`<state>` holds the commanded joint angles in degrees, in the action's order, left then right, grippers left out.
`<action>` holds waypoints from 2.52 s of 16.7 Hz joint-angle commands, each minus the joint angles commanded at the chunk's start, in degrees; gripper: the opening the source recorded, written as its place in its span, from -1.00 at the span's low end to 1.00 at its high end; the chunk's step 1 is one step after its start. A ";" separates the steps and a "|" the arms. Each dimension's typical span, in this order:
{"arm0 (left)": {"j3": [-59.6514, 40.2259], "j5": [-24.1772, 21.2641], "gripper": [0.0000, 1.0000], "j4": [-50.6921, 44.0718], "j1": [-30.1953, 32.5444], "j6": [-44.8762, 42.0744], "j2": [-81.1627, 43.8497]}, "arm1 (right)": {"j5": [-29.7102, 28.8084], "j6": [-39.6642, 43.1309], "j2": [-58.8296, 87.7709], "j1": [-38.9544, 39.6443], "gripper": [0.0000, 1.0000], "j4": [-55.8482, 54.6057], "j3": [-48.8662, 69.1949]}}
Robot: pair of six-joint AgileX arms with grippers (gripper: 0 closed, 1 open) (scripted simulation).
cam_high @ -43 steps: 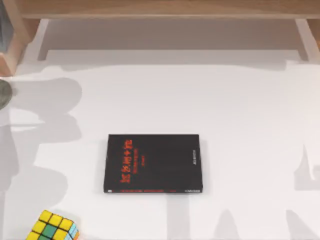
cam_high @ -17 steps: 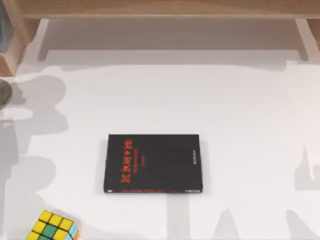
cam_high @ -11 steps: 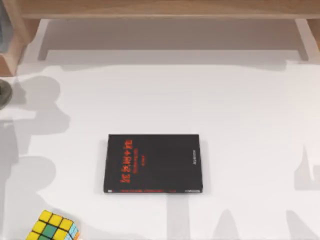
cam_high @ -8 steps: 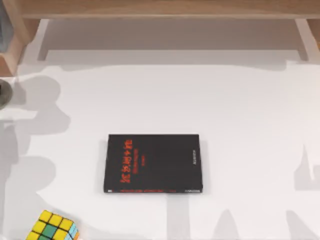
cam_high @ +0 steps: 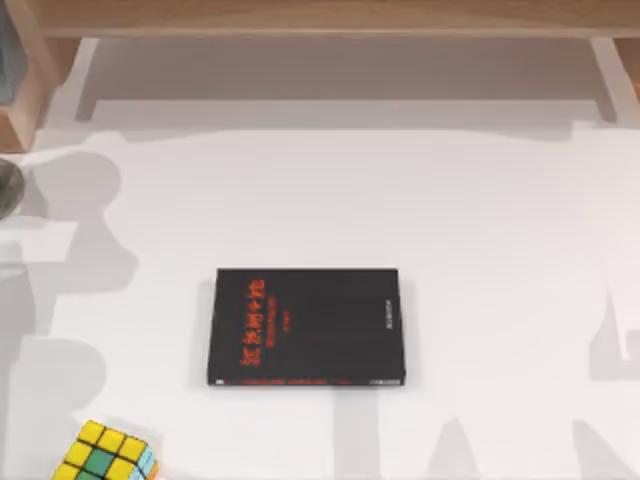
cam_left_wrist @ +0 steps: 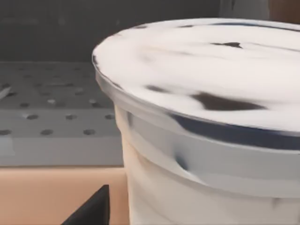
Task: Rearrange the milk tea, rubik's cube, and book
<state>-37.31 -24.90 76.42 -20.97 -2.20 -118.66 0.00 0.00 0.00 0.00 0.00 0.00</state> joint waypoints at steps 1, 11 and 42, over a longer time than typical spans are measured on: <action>0.59 -0.21 1.00 0.43 -0.23 -0.01 0.27 | 0.00 0.00 0.00 0.00 1.00 0.00 0.00; 2.33 -0.57 1.00 -7.08 -1.21 -0.42 9.57 | 0.00 0.00 0.00 0.00 1.00 0.00 0.00; -9.58 22.13 1.00 -103.47 41.62 13.99 40.07 | 0.00 0.00 0.00 0.00 1.00 0.00 0.00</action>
<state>-46.90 -2.77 -27.05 20.66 11.79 -78.58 0.00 0.00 0.00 0.00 0.00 0.00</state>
